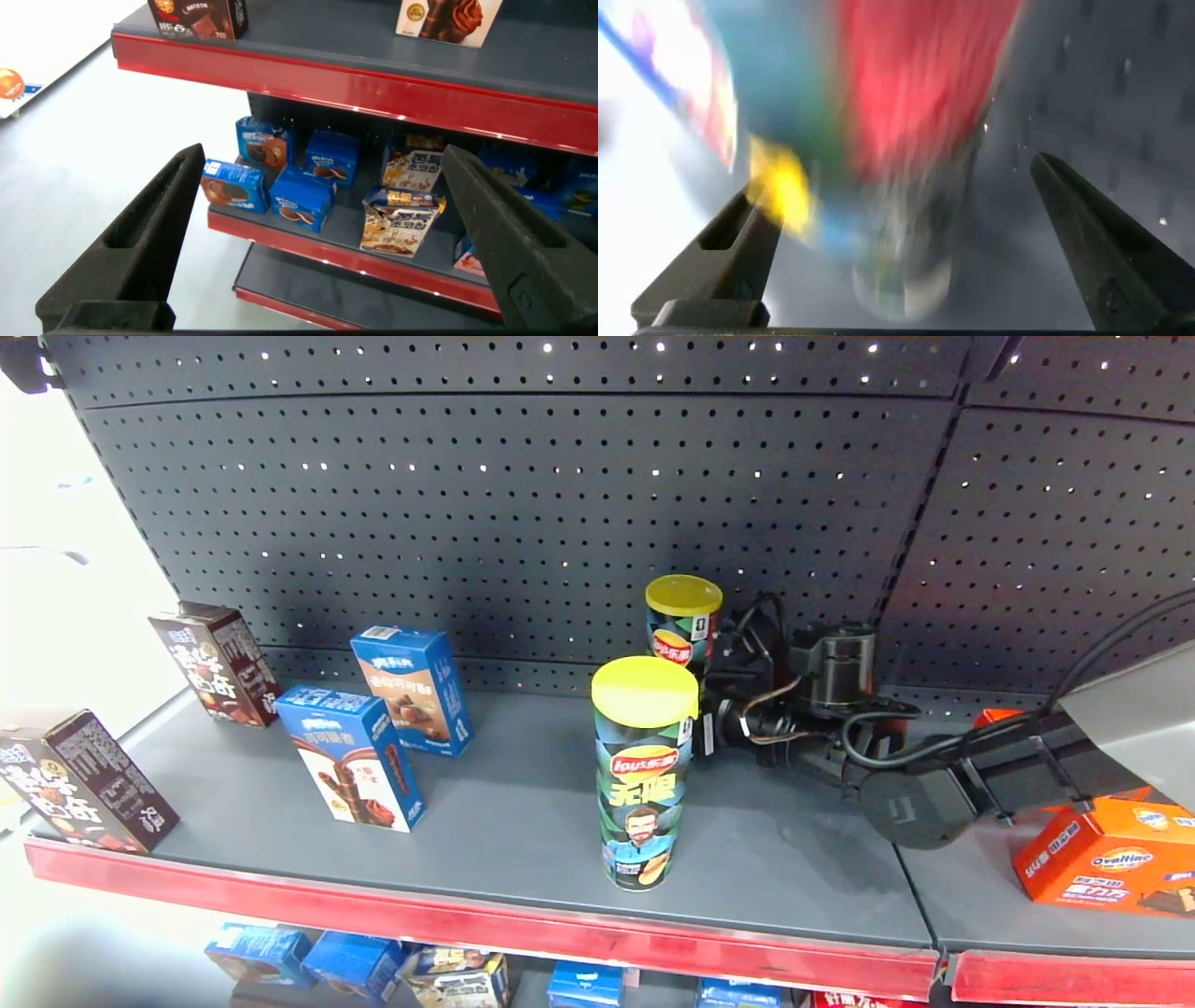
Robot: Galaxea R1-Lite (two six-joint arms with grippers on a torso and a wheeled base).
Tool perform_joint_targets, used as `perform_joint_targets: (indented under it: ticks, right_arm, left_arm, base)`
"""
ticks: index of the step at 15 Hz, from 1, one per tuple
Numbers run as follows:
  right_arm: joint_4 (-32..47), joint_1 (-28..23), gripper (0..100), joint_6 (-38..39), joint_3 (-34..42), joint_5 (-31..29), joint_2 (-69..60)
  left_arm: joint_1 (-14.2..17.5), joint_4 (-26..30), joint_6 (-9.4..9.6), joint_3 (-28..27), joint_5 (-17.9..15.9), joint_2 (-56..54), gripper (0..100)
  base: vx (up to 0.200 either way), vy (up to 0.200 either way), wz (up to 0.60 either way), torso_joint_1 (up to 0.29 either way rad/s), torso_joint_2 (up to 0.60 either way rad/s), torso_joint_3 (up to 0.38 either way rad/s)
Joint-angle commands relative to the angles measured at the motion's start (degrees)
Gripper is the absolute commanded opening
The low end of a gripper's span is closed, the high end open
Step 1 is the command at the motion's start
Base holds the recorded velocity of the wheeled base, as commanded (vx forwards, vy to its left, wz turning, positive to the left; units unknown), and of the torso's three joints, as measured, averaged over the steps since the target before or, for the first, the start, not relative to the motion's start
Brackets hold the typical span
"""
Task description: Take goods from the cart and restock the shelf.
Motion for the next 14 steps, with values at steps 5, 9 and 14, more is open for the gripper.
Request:
perform_joint_targets:
  ticks: [5,9,14]
  right_arm:
    - [-1.0,-1.0,100,-1.9,15.7,-0.3,-11.2]
    - [1.3,-3.8,100,-5.4,19.9,-2.5,-19.6]
    - [6.8,-10.0,100,-5.3,20.6,-8.8,-33.0]
  left_arm:
    - [0.0,0.0,-0.02,0.0,0.0,0.1,100]
    - [0.0,0.0,-0.02,0.0,0.0,0.1,100]
    - [0.0,0.0,-0.02,0.0,0.0,0.1,100]
  base:
    - [0.0,0.0,0.0,0.0,0.0,0.0]
    - [0.0,0.0,0.0,0.0,0.0,0.0]
    - [0.0,0.0,0.0,0.0,0.0,0.0]
